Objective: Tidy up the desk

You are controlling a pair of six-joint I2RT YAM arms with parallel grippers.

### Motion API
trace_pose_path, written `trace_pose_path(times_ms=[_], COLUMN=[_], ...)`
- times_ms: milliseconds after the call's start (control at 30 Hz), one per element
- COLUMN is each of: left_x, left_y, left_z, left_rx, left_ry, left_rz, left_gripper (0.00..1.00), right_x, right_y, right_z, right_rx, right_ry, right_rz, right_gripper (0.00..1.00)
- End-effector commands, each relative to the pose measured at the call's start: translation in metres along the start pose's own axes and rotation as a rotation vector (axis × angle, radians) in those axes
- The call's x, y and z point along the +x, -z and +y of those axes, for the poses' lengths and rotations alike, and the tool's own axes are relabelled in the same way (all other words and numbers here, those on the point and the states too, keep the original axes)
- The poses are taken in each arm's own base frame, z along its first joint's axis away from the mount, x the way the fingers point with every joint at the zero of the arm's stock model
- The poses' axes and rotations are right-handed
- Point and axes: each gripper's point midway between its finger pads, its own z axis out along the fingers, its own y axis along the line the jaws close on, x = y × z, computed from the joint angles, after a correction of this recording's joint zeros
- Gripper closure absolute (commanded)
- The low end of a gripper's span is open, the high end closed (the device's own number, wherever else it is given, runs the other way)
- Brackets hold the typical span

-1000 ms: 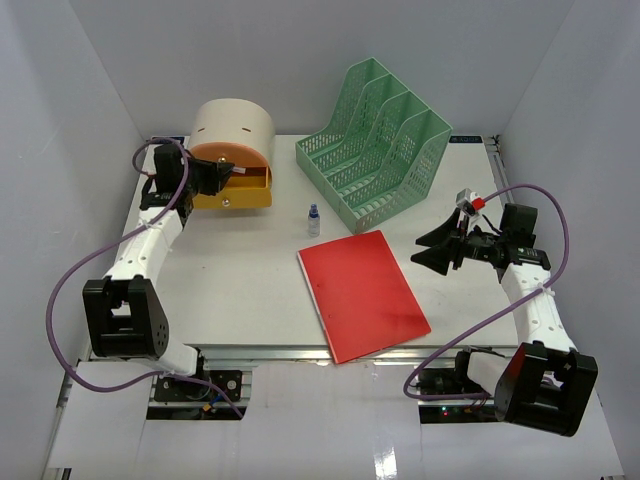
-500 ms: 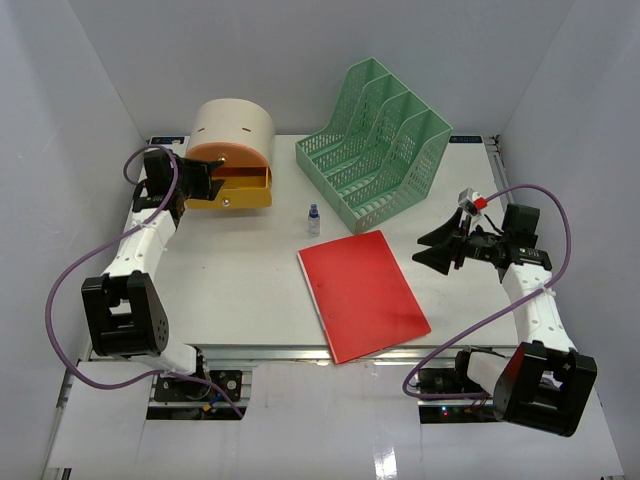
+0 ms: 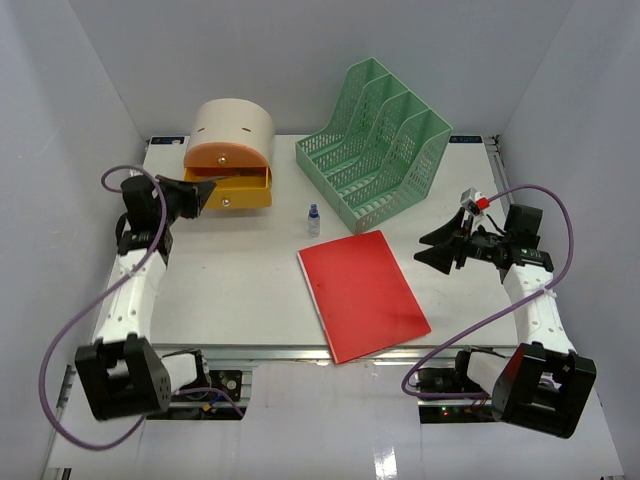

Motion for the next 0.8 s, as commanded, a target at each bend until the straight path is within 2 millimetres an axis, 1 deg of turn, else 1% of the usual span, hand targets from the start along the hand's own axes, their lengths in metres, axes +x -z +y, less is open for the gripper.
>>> trace_pose_path(times_ms=[0,67,133,200,267,400,567,700,767], left_x=[0.018,0.025,0.032,0.039,0.04,0.035,0.021,0.015,0.012], left_y=[0.043,0.05,0.049,0.038,0.023,-0.004,-0.035,-0.053,-0.063], left_z=[0.034,0.059,0.078,0.099,0.113,0.121,0.116,0.114,0.113], left_rx=[-0.004,-0.034,-0.059,-0.096,-0.129,-0.166,-0.183,-0.187,-0.189], left_ry=[-0.102,-0.095,-0.079,-0.047,-0.032,-0.015,-0.025,-0.028,-0.021], left_rz=[-0.007,-0.01,0.006,0.048,0.084,0.129,0.151,0.175,0.182], left_gripper=[1.0,1.0,1.0,1.0,1.0,1.0,1.0,0.99,0.9], right_x=[-0.011,-0.011,-0.011,-0.01,-0.009,-0.009,-0.007,-0.006,-0.005], right_y=[0.003,0.003,0.003,0.003,0.004,0.005,0.005,0.005,0.005], right_z=[0.003,0.002,0.002,0.001,0.0,-0.002,-0.005,-0.008,-0.009], right_rx=[-0.002,-0.002,-0.001,0.004,0.01,0.018,0.021,0.027,0.029], right_ry=[0.045,0.041,0.039,0.037,0.035,0.035,0.023,0.016,0.011], right_rz=[-0.014,-0.015,-0.016,-0.013,-0.011,-0.013,-0.011,-0.008,-0.006], right_gripper=[0.36,0.36,0.36,0.36,0.36,0.36,0.36,0.36,0.36])
